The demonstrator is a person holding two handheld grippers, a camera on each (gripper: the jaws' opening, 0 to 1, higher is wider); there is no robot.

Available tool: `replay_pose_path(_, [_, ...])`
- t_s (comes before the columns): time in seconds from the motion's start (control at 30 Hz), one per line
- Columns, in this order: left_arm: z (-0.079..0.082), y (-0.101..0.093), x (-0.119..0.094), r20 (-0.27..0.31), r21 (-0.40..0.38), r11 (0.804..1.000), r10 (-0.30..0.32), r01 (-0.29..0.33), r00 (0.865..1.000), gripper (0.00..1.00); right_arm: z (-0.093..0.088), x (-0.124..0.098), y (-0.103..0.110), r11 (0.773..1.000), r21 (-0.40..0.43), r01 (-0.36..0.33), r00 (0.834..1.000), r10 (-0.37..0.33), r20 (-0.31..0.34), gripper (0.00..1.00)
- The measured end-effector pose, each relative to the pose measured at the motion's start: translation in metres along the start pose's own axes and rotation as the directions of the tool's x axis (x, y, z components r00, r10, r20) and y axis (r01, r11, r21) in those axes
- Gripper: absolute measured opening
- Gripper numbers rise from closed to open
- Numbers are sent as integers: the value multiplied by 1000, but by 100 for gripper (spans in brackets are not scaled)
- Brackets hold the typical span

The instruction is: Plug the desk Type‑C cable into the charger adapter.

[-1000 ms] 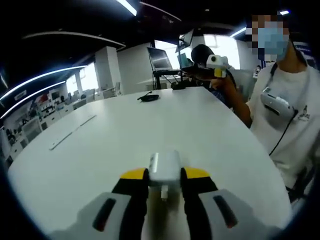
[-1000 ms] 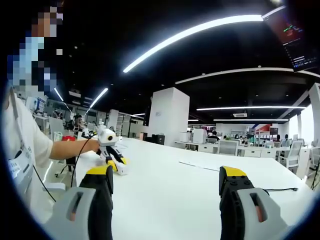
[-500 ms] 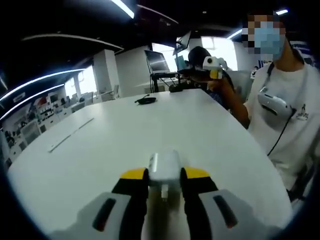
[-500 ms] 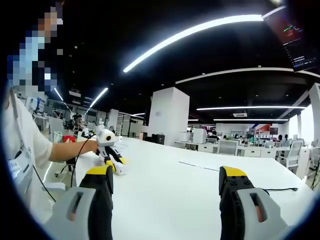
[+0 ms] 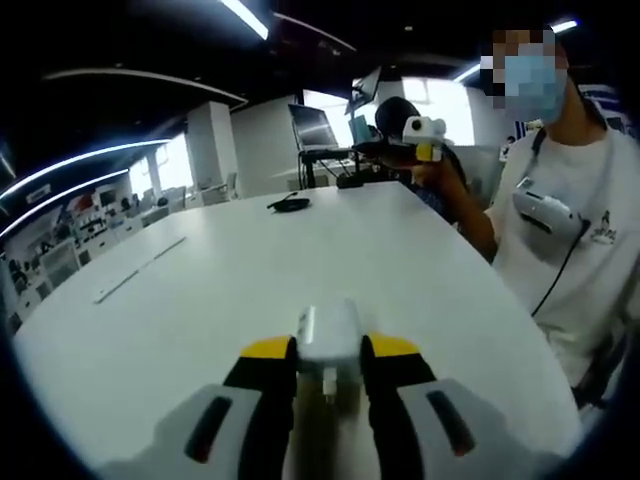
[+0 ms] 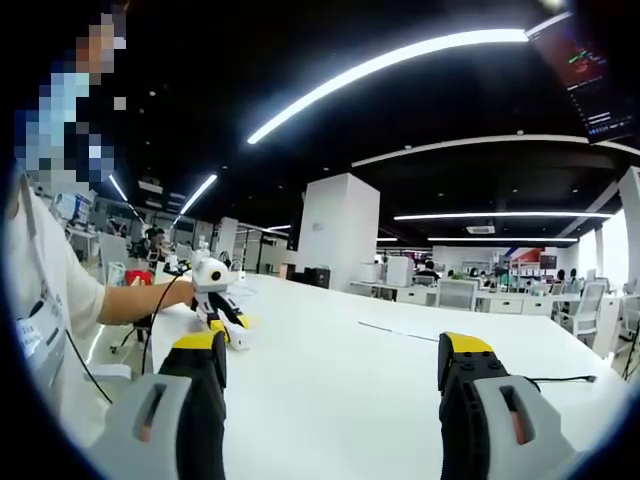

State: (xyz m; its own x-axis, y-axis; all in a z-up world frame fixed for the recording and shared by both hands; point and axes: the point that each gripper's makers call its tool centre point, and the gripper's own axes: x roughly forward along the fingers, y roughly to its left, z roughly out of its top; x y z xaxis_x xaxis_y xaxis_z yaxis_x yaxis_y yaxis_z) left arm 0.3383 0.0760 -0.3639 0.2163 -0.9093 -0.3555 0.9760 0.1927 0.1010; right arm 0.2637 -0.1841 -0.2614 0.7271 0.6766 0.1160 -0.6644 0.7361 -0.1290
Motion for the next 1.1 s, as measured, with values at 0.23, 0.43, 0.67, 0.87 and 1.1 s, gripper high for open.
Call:
replay_pose_path(0.23, [1,-4,1,8,-6,1000,-5,5,1000,26,-1,1,0,1000,1,-3,1000,3,-5,89])
replay_pose_path(0.43, [0,-4,2,30,-20,1000,-12,12,999,26,-1,2,3,1000,7,-12,1000,12,1,89])
replay_pose_path(0.67, [0,-3,2,36,-12,1000,-8,9,999,26,2,3,6,999,23,-29,999,28,27,89])
replay_pose_path(0.87, [-1,-6,3,35,-3,1000,-4,4,999,26,3,0,6,999,21,-27,999,26,31,89])
replay_pose_path(1.1, [-2,-8,4,22,13,1000,2,-3,1000,26,5,-5,4,1000,16,-10,999,10,34,89])
